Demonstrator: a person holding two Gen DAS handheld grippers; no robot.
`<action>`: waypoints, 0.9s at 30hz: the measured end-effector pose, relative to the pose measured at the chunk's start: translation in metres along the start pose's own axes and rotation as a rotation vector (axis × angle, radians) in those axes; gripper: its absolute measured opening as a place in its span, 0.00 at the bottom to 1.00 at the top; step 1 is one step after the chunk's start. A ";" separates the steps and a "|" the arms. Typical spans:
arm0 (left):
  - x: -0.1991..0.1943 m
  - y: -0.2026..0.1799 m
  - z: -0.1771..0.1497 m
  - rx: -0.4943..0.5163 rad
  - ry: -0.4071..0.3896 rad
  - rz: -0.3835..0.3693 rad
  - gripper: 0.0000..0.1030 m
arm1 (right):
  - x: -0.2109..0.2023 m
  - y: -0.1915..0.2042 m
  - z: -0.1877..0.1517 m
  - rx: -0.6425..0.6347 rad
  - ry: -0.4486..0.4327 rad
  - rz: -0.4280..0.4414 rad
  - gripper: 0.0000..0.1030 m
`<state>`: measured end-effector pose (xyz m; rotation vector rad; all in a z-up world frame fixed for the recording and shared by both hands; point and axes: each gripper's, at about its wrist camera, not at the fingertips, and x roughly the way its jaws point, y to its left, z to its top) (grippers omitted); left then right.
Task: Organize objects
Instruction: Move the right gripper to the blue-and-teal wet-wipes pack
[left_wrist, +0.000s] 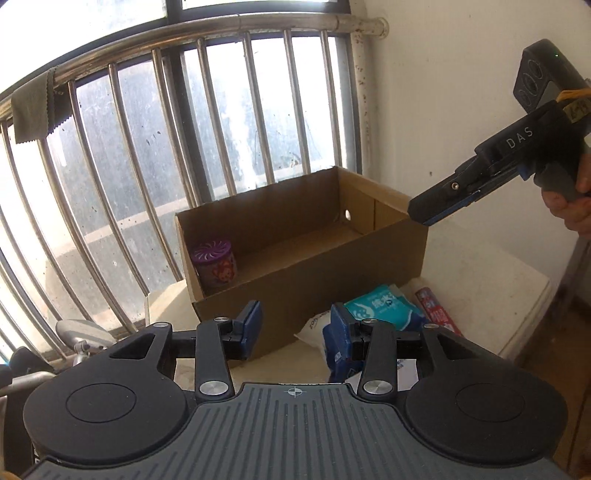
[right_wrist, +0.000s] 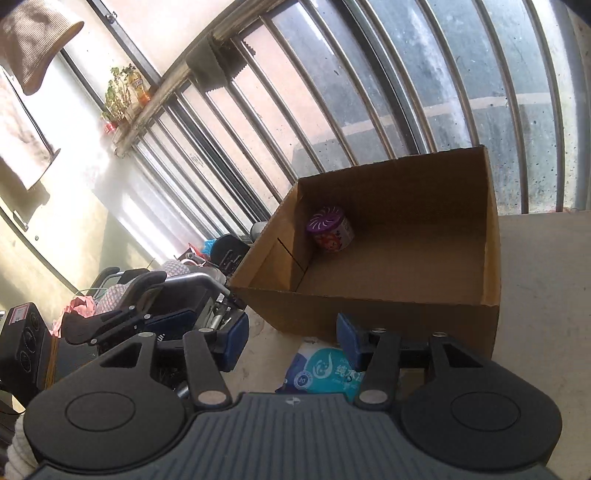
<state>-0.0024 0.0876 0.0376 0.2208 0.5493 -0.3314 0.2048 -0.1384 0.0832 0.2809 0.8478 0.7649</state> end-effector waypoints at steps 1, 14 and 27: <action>0.009 0.000 -0.013 -0.015 -0.006 -0.010 0.41 | -0.006 0.001 -0.010 -0.013 0.007 -0.008 0.55; 0.069 -0.014 -0.024 -0.198 0.039 -0.135 0.48 | 0.013 -0.026 -0.098 0.068 0.053 -0.045 0.65; 0.126 0.010 -0.006 -0.254 0.001 -0.167 0.68 | 0.049 -0.065 -0.071 0.198 0.036 -0.104 0.90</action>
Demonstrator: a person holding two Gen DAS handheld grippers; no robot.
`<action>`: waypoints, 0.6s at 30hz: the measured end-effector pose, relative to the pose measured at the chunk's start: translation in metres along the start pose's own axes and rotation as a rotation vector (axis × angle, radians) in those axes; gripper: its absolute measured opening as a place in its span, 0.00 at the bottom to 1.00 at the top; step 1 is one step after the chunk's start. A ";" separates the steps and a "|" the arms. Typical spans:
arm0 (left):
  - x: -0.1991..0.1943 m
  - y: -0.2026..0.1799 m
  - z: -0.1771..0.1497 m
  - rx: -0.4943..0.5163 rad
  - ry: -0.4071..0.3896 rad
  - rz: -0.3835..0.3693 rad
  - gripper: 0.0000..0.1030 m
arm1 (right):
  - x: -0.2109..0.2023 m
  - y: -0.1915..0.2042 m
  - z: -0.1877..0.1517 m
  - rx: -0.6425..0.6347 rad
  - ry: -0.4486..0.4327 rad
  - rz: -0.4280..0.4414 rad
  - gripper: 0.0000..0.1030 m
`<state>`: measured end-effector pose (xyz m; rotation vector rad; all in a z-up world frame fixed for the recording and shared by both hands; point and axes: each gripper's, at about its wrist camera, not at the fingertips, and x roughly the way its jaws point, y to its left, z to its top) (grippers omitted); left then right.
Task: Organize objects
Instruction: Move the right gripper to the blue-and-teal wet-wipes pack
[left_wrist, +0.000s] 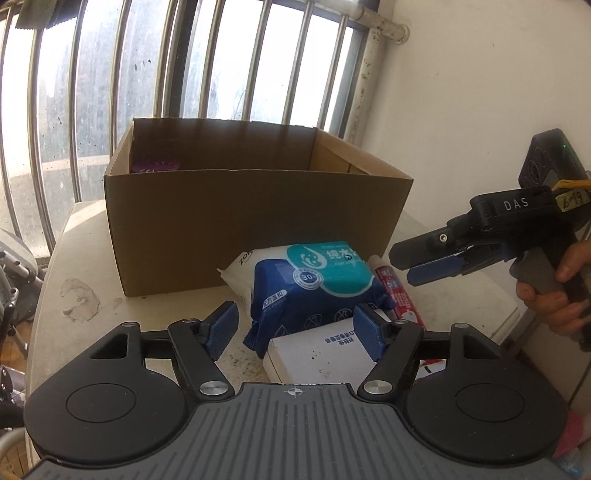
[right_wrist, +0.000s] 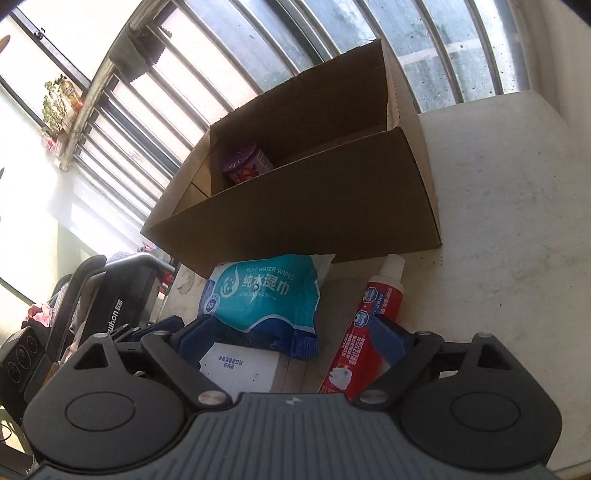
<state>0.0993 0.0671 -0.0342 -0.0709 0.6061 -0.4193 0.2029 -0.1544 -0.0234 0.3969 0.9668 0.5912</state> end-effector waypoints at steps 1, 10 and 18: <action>0.003 0.002 0.002 -0.006 0.001 -0.001 0.68 | 0.006 -0.001 0.002 0.002 0.009 0.001 0.90; 0.025 0.007 0.003 -0.048 0.036 -0.036 0.74 | 0.034 0.003 0.006 0.025 0.030 0.039 0.88; 0.033 0.014 0.004 -0.096 0.040 -0.058 0.74 | 0.043 0.011 0.003 -0.018 0.063 0.039 0.85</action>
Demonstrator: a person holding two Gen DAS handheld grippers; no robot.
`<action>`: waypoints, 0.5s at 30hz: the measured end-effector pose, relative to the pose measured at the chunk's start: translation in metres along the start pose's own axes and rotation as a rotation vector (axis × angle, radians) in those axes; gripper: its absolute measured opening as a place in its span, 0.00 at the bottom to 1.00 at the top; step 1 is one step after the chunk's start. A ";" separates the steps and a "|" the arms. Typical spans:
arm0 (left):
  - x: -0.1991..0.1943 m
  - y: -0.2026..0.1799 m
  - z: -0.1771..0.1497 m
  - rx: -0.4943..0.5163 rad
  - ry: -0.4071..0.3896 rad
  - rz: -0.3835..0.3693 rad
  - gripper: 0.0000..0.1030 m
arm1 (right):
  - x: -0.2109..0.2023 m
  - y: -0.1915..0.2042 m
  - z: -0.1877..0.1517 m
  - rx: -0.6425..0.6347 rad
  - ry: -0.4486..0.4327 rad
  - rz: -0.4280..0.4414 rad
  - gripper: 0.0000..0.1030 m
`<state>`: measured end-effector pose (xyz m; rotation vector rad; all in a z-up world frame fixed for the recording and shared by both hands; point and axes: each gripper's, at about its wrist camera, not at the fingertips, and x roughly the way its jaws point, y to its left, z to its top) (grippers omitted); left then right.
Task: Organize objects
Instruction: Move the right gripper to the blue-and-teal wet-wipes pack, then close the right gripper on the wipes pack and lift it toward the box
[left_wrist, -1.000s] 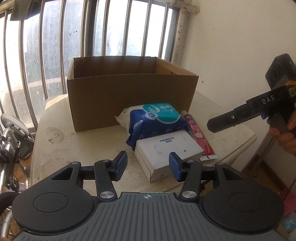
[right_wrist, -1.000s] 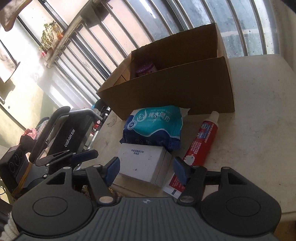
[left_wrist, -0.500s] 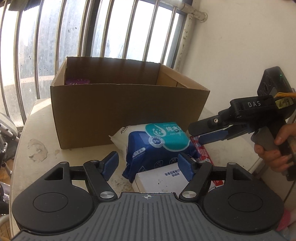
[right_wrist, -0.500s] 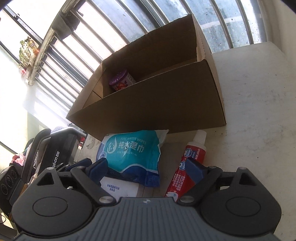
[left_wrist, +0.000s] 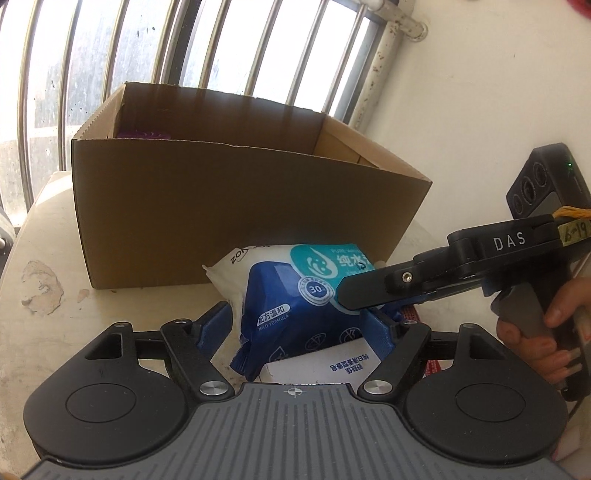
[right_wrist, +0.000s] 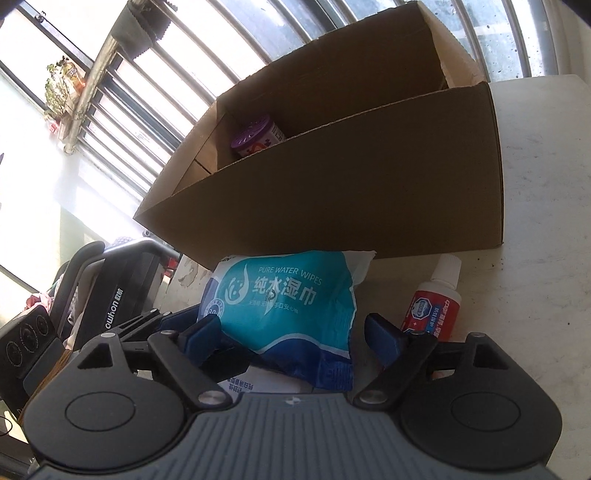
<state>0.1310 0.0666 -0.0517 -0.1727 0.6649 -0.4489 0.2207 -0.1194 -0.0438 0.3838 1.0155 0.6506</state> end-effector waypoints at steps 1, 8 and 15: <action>-0.001 0.000 -0.001 -0.001 0.001 -0.003 0.74 | 0.001 0.000 0.001 0.003 0.004 0.008 0.83; -0.005 0.000 -0.004 0.022 0.010 0.002 0.65 | 0.006 0.005 0.006 -0.011 0.016 0.020 0.80; -0.003 -0.006 -0.006 0.056 0.013 0.019 0.60 | 0.012 0.014 0.008 -0.051 0.025 -0.001 0.81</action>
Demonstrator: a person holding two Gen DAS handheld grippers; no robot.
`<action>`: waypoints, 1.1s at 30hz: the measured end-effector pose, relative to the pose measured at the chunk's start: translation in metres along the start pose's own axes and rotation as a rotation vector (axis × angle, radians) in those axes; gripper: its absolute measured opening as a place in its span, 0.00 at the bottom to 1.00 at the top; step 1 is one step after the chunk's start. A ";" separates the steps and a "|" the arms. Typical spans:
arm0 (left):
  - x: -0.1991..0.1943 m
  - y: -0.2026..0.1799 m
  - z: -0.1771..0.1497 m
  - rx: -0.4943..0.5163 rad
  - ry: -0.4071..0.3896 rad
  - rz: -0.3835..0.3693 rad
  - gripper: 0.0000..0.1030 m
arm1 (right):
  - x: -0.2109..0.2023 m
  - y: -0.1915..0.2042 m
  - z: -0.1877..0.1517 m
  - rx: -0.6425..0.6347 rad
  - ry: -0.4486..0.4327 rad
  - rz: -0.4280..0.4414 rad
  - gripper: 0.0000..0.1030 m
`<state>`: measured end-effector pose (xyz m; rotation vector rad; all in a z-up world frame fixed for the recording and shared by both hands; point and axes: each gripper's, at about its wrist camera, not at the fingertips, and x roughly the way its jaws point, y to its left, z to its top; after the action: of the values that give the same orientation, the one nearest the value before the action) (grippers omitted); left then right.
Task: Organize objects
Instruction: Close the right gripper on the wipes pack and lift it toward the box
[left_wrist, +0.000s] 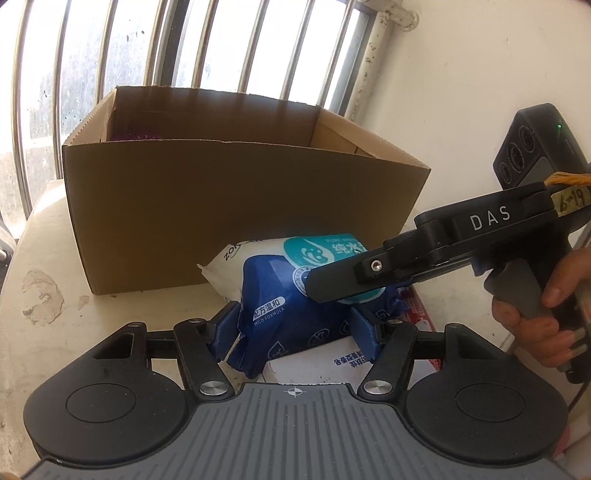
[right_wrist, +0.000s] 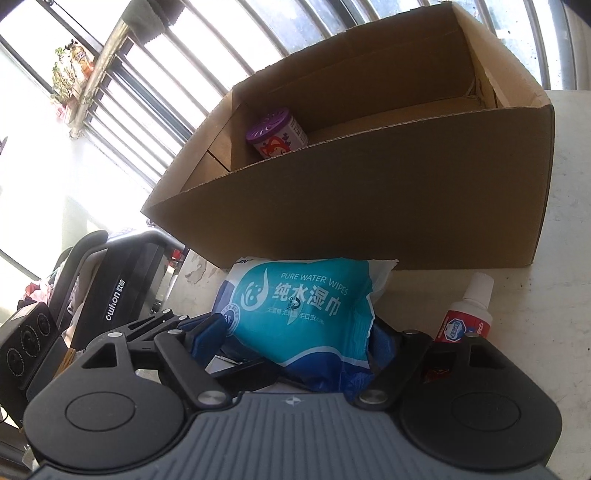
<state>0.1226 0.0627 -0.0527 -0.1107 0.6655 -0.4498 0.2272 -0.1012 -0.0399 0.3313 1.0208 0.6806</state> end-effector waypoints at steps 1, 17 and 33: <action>0.000 -0.001 0.000 -0.001 -0.004 0.004 0.59 | 0.001 0.002 0.000 -0.004 -0.001 -0.003 0.81; -0.038 -0.027 0.003 0.080 -0.068 0.073 0.57 | -0.020 0.039 -0.014 -0.178 -0.076 -0.012 0.81; -0.092 -0.082 0.048 0.245 -0.182 0.075 0.57 | -0.107 0.083 -0.009 -0.271 -0.244 -0.019 0.81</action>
<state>0.0582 0.0275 0.0569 0.1037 0.4310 -0.4402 0.1528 -0.1101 0.0733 0.1627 0.6889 0.7322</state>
